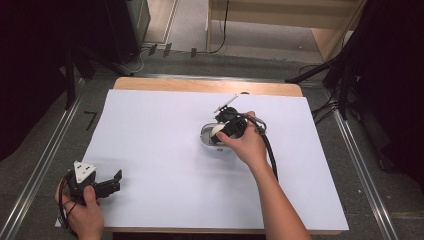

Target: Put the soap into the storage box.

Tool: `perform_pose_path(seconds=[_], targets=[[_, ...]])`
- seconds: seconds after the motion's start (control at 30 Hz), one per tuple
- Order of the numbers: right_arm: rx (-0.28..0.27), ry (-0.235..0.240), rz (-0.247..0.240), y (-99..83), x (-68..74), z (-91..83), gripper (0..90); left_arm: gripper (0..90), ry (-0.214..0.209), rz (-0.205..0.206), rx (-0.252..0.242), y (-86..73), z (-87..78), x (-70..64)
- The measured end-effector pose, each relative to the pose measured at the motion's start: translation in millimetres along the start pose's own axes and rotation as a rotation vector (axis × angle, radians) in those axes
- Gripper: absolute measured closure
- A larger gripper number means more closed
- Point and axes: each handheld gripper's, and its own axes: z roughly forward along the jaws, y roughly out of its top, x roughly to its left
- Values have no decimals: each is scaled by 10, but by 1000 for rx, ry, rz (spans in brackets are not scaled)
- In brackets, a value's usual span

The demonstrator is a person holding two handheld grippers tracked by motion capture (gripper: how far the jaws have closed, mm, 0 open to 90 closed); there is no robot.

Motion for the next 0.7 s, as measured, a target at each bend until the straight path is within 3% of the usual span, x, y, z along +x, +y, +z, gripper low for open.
perform_pose_path(seconds=[0.37,0.7], targets=[[-9,0,31,-20,-13,28,250,1,1,3,1,1,2,-1],[-29,-5,28,-53,-14,5,230,1,-2,4,1,1,2,0]])
